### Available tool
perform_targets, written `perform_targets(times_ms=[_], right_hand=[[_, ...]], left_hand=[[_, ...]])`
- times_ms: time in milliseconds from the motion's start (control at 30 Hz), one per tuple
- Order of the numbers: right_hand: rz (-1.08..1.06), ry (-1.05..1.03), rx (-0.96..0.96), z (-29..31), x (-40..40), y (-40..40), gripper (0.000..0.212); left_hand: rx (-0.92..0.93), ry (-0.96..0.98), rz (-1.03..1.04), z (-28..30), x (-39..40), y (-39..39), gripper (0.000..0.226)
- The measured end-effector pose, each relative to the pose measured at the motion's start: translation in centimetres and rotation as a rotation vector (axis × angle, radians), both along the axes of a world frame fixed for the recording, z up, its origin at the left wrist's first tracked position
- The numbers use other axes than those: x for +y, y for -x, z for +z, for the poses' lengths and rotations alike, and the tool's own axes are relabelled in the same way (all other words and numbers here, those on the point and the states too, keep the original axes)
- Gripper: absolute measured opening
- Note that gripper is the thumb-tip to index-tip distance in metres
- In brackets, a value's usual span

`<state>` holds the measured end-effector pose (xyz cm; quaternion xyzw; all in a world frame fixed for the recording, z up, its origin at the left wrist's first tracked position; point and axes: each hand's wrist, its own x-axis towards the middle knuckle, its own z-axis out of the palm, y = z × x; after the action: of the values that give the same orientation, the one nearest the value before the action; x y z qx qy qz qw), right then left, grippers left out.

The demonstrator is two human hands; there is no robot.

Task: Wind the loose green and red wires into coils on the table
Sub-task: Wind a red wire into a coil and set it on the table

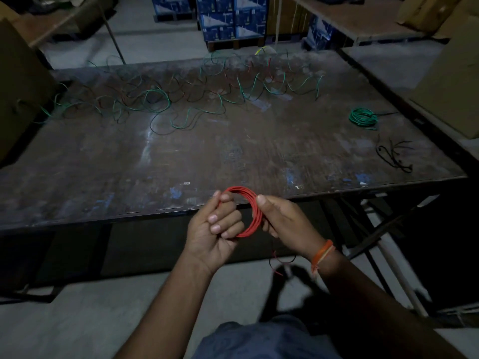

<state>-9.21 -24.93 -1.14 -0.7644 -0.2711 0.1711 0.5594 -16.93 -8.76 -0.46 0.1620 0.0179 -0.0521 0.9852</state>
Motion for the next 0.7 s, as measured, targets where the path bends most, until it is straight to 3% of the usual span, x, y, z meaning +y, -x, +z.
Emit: perform_targets(times_ms=[167, 333, 467, 567, 633, 700], right_hand=[[0.028, 0.084, -0.127, -1.6, -3.5, -1.4, 0.017], [0.114, 0.218, -0.290, -0.8, -5.4, -2.1, 0.007], [0.391, 0.307, -0.479, 1.7, -3.7, -0.1, 0.020], [0.434, 0.317, -0.576, 3.5, -1.9, 1.4, 0.025], [0.429, 0.244, -0.537, 4.9, -1.3, 1.9, 0.027], [0.430, 0.146, -0.417, 6.2, -1.1, 1.9, 0.029]], left_hand=[[0.024, 0.099, 0.169, -0.5, 3.8, 0.3, 0.038], [0.170, -0.027, 0.382, -0.3, 3.7, 0.3, 0.031], [0.294, -0.332, 0.516, -0.4, 1.7, -0.8, 0.030], [0.242, -0.753, 0.510, -0.1, -0.1, -0.7, 0.032], [0.180, -1.060, 0.476, -0.2, -0.9, -0.4, 0.036], [0.116, -1.232, 0.458, -0.6, -1.1, -0.2, 0.040]])
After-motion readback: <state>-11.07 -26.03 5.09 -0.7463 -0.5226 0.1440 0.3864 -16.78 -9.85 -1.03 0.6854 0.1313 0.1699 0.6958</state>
